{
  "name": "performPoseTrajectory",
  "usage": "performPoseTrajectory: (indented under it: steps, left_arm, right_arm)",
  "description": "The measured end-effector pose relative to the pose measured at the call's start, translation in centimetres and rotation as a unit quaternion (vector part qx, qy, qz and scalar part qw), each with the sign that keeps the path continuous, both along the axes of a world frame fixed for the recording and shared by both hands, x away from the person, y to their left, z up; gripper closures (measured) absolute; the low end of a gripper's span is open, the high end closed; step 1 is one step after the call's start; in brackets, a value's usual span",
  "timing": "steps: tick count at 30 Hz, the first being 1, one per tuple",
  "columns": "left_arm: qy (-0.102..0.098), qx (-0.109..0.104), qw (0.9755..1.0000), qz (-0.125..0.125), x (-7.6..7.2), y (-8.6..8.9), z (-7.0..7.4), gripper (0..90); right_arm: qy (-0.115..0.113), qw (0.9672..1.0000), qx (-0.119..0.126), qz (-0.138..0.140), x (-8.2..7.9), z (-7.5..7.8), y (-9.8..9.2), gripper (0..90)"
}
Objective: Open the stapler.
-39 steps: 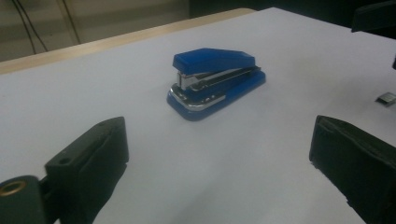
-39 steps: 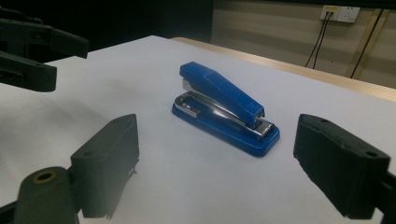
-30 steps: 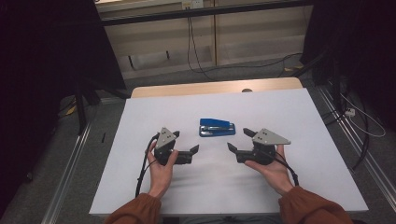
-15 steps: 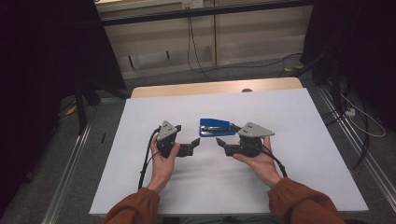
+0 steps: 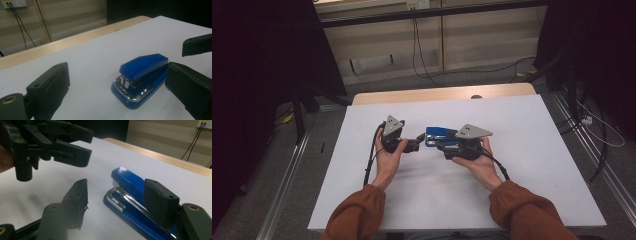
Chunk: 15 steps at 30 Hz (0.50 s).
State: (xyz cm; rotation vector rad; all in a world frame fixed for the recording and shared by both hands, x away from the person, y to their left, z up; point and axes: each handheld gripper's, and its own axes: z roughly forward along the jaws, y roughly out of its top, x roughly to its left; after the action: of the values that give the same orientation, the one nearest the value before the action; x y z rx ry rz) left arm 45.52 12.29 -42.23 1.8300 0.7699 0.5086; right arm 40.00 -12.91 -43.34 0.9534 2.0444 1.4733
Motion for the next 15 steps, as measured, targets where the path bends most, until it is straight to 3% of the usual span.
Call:
performPoseTrajectory:
  steps: [2, 4, 5, 7, 10, 12, 15]
  left_arm:
    - [0.002, -0.002, 1.0, 0.002, 0.1, 0.0, -0.3, 6.3]
    - [0.036, -0.019, 0.9991, -0.013, 0.1, 0.1, -0.4, 6.4]
    - [0.042, -0.025, 0.9986, -0.018, 0.1, 0.1, -0.4, 6.5]
    - [0.029, -0.021, 0.9992, -0.019, -0.2, -0.1, -0.1, 7.0]
    - [0.028, -0.013, 0.9993, -0.02, -0.2, -0.2, -0.1, 6.9]
    - [0.032, 0.004, 0.9992, -0.022, -0.2, -0.1, -0.3, 6.9]
    - [0.028, 0.008, 0.9995, -0.015, 0.0, 0.1, -0.4, 6.8]
  right_arm:
    - [-0.001, 1.0, 0.004, 0.003, 0.5, 0.0, 0.3, 41.0]
    - [0.001, 1.0, 0.002, 0.004, 0.7, -0.1, 0.5, 40.8]
    - [0.005, 1.0, 0.0, 0.004, 0.9, -0.2, 0.6, 40.7]
    - [0.008, 0.9999, -0.005, 0.007, 1.1, -0.2, 0.9, 40.8]
    - [0.012, 0.9999, -0.003, 0.01, 1.4, -0.2, 1.3, 45.3]
    - [0.011, 0.9999, -0.007, 0.011, 1.6, -0.3, 1.4, 52.2]
    - [0.017, 0.9998, -0.006, 0.013, 2.0, -0.4, 1.5, 61.9]
